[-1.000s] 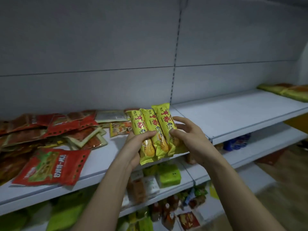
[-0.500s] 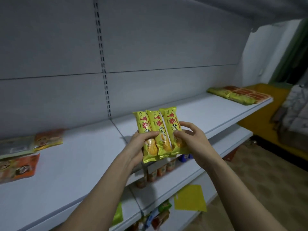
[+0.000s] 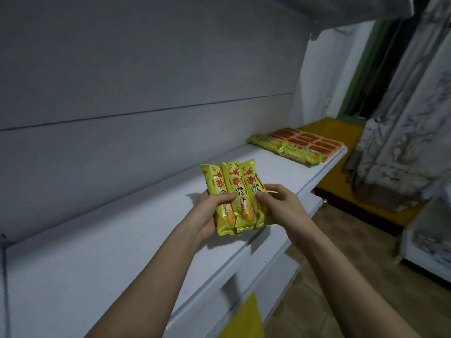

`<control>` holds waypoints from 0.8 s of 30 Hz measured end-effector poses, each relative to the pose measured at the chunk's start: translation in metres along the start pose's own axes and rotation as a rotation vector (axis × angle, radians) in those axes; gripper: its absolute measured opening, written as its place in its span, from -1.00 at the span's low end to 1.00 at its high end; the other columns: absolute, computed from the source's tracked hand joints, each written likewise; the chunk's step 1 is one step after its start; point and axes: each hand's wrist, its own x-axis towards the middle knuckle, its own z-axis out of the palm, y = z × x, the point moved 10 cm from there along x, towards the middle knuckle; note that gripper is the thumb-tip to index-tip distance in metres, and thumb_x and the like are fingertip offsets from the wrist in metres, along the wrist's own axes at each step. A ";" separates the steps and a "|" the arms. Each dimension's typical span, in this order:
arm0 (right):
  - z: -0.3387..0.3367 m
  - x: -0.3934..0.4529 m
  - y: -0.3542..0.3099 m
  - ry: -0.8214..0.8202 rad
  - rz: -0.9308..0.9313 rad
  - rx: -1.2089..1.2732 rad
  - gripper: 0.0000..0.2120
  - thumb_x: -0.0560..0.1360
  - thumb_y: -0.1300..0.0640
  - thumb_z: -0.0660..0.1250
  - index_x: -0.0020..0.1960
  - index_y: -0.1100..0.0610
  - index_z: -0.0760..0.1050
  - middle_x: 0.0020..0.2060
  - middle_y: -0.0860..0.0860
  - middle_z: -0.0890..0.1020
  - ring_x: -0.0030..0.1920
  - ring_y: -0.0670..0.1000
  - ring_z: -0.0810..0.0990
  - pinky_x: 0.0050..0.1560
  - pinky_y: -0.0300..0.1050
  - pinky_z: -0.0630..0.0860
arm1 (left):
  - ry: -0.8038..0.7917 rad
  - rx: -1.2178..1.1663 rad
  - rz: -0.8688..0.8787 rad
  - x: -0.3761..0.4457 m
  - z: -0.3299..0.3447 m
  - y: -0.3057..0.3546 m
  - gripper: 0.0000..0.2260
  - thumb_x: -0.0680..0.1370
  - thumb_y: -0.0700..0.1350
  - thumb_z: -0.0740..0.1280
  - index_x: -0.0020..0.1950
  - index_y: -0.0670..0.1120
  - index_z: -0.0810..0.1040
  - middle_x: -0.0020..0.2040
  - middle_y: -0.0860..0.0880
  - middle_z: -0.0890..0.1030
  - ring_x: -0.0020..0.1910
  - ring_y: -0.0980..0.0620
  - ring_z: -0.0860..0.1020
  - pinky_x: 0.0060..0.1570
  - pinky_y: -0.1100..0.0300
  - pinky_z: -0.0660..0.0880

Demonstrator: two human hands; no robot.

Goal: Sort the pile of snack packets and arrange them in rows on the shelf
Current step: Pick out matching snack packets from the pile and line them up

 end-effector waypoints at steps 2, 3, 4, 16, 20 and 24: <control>-0.019 0.026 0.009 0.009 0.013 0.007 -0.81 0.56 0.10 0.39 0.16 0.06 0.56 0.00 0.05 0.69 -0.12 0.01 0.72 -0.14 -0.10 0.64 | 0.009 0.016 -0.009 0.028 0.013 -0.007 -0.60 0.50 -0.34 0.41 0.34 -0.24 0.51 0.15 -0.25 0.68 0.11 -0.25 0.67 0.02 -0.18 0.64; -0.028 0.039 0.014 0.007 0.020 0.008 -0.81 0.56 0.10 0.39 0.16 0.05 0.56 0.00 0.05 0.69 -0.10 0.03 0.72 -0.08 -0.06 0.66 | 0.015 0.025 -0.006 0.041 0.020 -0.009 -0.60 0.50 -0.34 0.41 0.34 -0.24 0.52 0.15 -0.25 0.68 0.11 -0.25 0.67 0.02 -0.17 0.64; -0.036 0.053 0.018 -0.002 0.026 0.007 -0.81 0.55 0.10 0.39 0.16 0.05 0.56 0.00 0.05 0.69 -0.08 0.05 0.72 -0.02 -0.01 0.66 | 0.022 0.033 0.000 0.053 0.028 -0.011 -0.60 0.50 -0.33 0.42 0.34 -0.25 0.52 0.14 -0.25 0.68 0.11 -0.25 0.67 0.03 -0.16 0.64; -0.120 0.224 0.047 -0.291 0.017 -0.089 -0.79 0.53 0.18 0.40 0.16 0.09 0.61 -0.04 0.03 0.70 -0.07 0.00 0.71 -0.01 -0.11 0.63 | 0.318 0.001 0.081 0.180 0.103 -0.035 -0.68 0.49 -0.38 0.41 0.24 -0.25 0.57 0.07 -0.24 0.70 0.03 -0.25 0.69 -0.02 -0.13 0.65; -0.142 0.271 0.038 -0.335 -0.063 -0.189 -0.81 0.52 0.16 0.40 0.13 0.09 0.60 -0.15 -0.08 0.65 -0.18 -0.09 0.64 -0.18 -0.24 0.53 | 0.461 -0.051 0.103 0.204 0.105 -0.040 -0.70 0.50 -0.35 0.42 0.22 -0.26 0.58 0.04 -0.24 0.71 -0.03 -0.22 0.71 -0.08 -0.08 0.65; -0.141 0.309 0.031 -0.276 -0.182 -0.382 -0.78 0.58 0.11 0.33 0.20 0.06 0.43 -0.12 -0.09 0.56 -0.14 -0.03 0.57 -0.16 -0.10 0.43 | 0.597 -0.125 0.147 0.213 0.088 -0.038 -0.66 0.49 -0.31 0.44 0.27 -0.27 0.56 0.05 -0.23 0.71 -0.09 -0.18 0.71 -0.20 -0.04 0.66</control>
